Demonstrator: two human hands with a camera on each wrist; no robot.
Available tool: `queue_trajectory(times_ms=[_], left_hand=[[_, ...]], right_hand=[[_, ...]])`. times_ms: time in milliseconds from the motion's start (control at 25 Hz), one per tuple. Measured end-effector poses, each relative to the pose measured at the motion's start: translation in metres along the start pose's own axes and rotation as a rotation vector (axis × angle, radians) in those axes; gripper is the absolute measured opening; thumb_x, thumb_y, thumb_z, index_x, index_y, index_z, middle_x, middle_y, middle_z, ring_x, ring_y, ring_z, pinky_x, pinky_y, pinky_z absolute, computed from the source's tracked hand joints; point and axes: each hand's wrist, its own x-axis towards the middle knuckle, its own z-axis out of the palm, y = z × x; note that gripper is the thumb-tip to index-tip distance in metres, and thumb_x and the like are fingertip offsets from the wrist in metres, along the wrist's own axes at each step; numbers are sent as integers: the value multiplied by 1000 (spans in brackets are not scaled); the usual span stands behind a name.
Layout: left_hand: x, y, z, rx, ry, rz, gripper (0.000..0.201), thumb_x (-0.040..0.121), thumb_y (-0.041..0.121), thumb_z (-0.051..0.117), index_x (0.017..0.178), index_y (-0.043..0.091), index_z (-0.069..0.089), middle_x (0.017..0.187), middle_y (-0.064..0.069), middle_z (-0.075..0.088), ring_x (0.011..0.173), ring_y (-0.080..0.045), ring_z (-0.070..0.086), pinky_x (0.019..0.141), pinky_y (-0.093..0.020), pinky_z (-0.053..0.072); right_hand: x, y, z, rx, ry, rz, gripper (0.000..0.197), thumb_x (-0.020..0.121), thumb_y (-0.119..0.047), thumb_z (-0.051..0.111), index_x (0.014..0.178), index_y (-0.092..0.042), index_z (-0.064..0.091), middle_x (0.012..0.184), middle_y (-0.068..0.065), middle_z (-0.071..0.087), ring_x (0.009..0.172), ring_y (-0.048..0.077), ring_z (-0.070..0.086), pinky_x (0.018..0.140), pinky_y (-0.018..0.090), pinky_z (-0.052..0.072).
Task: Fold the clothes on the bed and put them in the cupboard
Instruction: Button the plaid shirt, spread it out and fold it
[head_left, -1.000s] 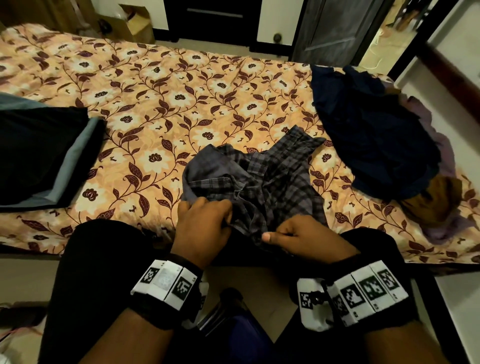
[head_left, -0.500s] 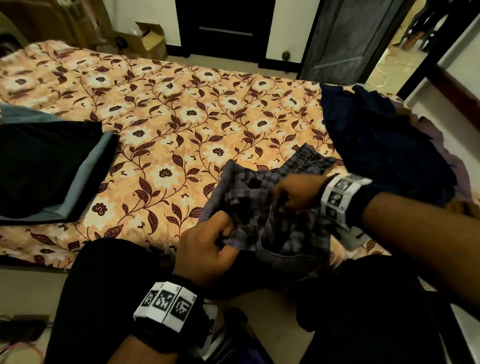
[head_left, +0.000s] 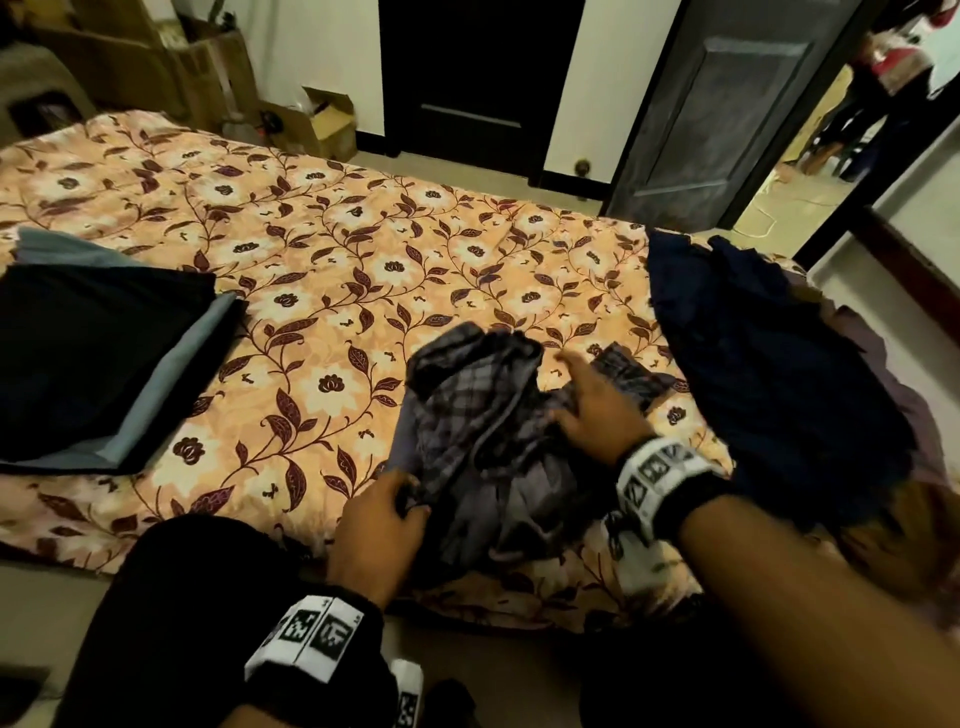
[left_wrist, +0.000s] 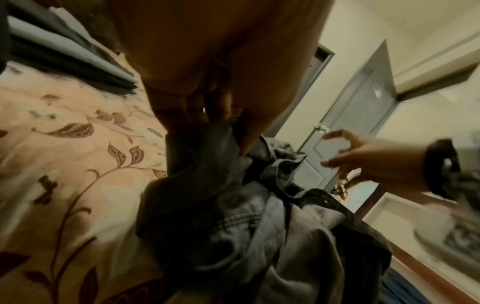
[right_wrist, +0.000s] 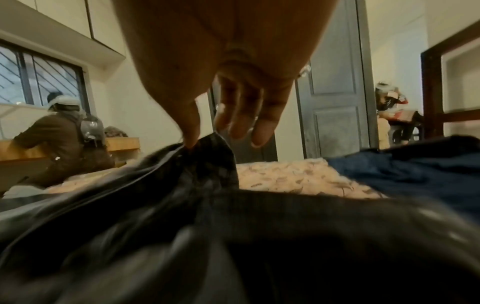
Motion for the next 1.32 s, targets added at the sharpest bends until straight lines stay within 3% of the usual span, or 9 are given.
queue_trajectory(times_ms=[200, 320, 400, 560, 640, 840, 1120, 1200, 1320], left_hand=[[0, 20, -17, -353, 221, 7, 40, 85, 43, 65, 73, 9, 48, 66, -11, 54, 66, -33, 52, 61, -42, 45], [39, 62, -61, -324, -278, 163, 33, 85, 30, 73, 81, 1, 58, 74, -17, 60, 71, -29, 60, 68, -40, 50], [93, 113, -103, 214, -572, 294, 31, 80, 26, 77, 95, 2, 65, 86, -12, 67, 83, -27, 64, 73, -33, 52], [186, 223, -204, 578, 423, 415, 24, 86, 16, 61, 108, 7, 57, 109, -24, 62, 98, -44, 60, 83, -46, 49], [194, 245, -216, 495, 496, 404, 25, 85, 29, 60, 97, 7, 58, 103, -26, 63, 91, -43, 61, 79, -43, 49], [186, 186, -178, 586, -88, 290, 34, 74, 50, 63, 81, 17, 67, 83, -9, 65, 75, -25, 56, 66, -27, 37], [88, 122, -135, 149, 252, 880, 19, 93, 15, 60, 106, 6, 69, 90, -5, 70, 77, -20, 66, 71, -30, 55], [66, 115, -113, 84, 313, 732, 20, 96, 28, 55, 96, 12, 68, 79, 1, 67, 67, -17, 63, 59, -26, 49], [39, 89, -84, 521, -21, 278, 39, 92, 44, 58, 66, 15, 58, 61, -1, 54, 66, -26, 61, 54, -29, 37]], right_hand=[[-46, 41, 47, -79, -391, 106, 62, 92, -41, 57, 144, -18, 32, 143, 9, 43, 126, 29, 47, 99, 39, 42], [-26, 32, -2, -342, -579, 86, 39, 96, -22, 54, 131, -7, 49, 130, 15, 55, 115, 29, 54, 86, 31, 42], [16, 22, -72, -420, -377, 157, 33, 96, -14, 51, 127, -2, 56, 124, 18, 58, 110, 31, 57, 89, 33, 44], [79, -17, -225, -151, 512, 114, 26, 93, -8, 45, 119, -4, 51, 106, 24, 57, 94, 37, 56, 75, 37, 40], [89, -30, -254, 32, 679, 61, 26, 93, -6, 44, 118, -6, 51, 105, 24, 58, 94, 37, 56, 74, 40, 40], [81, 0, -230, -159, 466, 45, 33, 83, -19, 46, 107, -4, 63, 106, 27, 63, 97, 41, 60, 74, 38, 45], [-22, -33, -166, -172, -218, 31, 15, 92, -29, 60, 94, -23, 73, 83, -4, 70, 75, 10, 63, 71, 27, 51], [-56, -47, -140, 81, -302, 40, 12, 90, -34, 62, 85, -30, 73, 75, -8, 69, 68, 4, 63, 65, 21, 49], [-87, -38, -89, -101, -397, 136, 19, 89, -41, 62, 77, -26, 63, 71, -5, 59, 70, 12, 59, 58, 24, 40]])
